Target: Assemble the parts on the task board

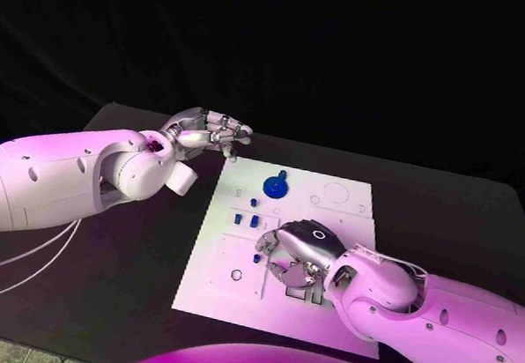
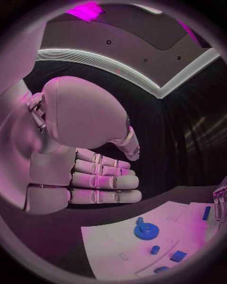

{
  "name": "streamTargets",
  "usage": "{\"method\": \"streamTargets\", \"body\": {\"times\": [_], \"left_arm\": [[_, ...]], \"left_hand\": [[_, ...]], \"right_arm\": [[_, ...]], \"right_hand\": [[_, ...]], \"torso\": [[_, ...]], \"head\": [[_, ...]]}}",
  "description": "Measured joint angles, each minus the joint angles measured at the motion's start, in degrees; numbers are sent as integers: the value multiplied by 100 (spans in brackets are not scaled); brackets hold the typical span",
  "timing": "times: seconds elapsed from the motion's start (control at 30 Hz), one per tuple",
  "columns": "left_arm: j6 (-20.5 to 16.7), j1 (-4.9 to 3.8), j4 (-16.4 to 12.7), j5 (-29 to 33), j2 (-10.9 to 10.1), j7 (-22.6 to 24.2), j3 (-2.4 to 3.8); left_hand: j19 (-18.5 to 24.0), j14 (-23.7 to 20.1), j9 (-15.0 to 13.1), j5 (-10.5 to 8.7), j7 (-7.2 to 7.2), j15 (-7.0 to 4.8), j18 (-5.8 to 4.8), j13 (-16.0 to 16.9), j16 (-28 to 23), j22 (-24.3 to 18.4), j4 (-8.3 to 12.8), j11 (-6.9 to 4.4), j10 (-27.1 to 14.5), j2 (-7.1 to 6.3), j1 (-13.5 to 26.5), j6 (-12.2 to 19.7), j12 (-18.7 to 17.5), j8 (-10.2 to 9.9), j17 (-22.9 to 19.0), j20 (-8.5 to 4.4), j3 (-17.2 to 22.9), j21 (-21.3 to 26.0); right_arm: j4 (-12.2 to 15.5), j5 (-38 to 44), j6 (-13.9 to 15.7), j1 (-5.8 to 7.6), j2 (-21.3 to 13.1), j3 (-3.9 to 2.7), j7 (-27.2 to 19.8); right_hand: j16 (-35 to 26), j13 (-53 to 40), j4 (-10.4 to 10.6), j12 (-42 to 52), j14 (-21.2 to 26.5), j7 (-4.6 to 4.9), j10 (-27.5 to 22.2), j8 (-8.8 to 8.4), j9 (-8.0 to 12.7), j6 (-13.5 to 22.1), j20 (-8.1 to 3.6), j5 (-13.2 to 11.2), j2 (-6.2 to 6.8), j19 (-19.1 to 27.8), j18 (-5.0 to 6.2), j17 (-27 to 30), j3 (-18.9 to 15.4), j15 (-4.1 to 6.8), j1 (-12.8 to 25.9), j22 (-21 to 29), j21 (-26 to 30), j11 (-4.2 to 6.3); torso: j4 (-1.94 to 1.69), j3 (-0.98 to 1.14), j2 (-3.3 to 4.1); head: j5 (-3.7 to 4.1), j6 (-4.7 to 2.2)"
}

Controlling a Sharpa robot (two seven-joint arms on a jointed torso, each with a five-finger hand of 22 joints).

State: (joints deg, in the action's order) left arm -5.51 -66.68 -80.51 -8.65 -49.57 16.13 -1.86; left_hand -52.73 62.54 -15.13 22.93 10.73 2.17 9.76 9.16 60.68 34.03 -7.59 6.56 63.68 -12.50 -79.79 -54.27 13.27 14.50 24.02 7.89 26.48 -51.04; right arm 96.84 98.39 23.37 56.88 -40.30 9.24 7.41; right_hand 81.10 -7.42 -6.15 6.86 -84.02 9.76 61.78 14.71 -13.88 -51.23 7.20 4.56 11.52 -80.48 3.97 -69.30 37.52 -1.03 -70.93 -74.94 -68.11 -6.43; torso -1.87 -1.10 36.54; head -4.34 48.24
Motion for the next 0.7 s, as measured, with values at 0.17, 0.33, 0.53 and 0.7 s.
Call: {"method": "streamTargets", "body": {"times": [0.17,0.33,0.53,0.7], "left_arm": [[11,0,1,0,-7,-11,0],[22,0,2,0,-15,-20,-1],[38,1,6,0,-15,-27,-4],[54,2,9,0,-11,-31,-9]], "left_hand": [[0,0,0,0,0,0,0,0,0,0,0,0,0,0,0,0,0,0,0,0,0,0],[0,0,0,0,0,0,0,0,0,0,0,0,0,0,0,0,0,0,0,0,0,0],[0,0,-1,0,0,0,0,0,0,1,0,0,0,0,0,0,0,0,0,0,0,0],[0,0,-1,0,0,0,-1,0,0,1,0,0,0,0,0,0,0,0,0,0,0,0]], "right_arm": [[260,-16,106,133,-302,-47,39],[473,-107,153,362,-654,-91,66],[468,-306,71,629,-979,-123,96],[335,-430,-154,715,-1141,-127,120]], "right_hand": [[0,0,0,32,0,42,0,0,-14,-42,-1,0,1,-1,0,-17,0,0,-1,0,0,0],[0,0,35,66,20,46,1,0,-21,-80,-1,0,1,-1,0,-31,-35,-20,-1,0,-28,0],[0,52,153,159,0,42,-99,-40,-21,-85,-1,234,193,-2,0,-47,-412,-41,191,0,65,-15],[0,78,245,228,0,42,-250,-85,-21,-85,30,442,228,29,0,-8,-795,-41,225,1,167,-19]], "torso": [[3,0,0],[8,0,-1],[10,0,-3],[7,0,2]], "head": [[23,-25],[64,-51],[110,-75],[132,-98]]}}
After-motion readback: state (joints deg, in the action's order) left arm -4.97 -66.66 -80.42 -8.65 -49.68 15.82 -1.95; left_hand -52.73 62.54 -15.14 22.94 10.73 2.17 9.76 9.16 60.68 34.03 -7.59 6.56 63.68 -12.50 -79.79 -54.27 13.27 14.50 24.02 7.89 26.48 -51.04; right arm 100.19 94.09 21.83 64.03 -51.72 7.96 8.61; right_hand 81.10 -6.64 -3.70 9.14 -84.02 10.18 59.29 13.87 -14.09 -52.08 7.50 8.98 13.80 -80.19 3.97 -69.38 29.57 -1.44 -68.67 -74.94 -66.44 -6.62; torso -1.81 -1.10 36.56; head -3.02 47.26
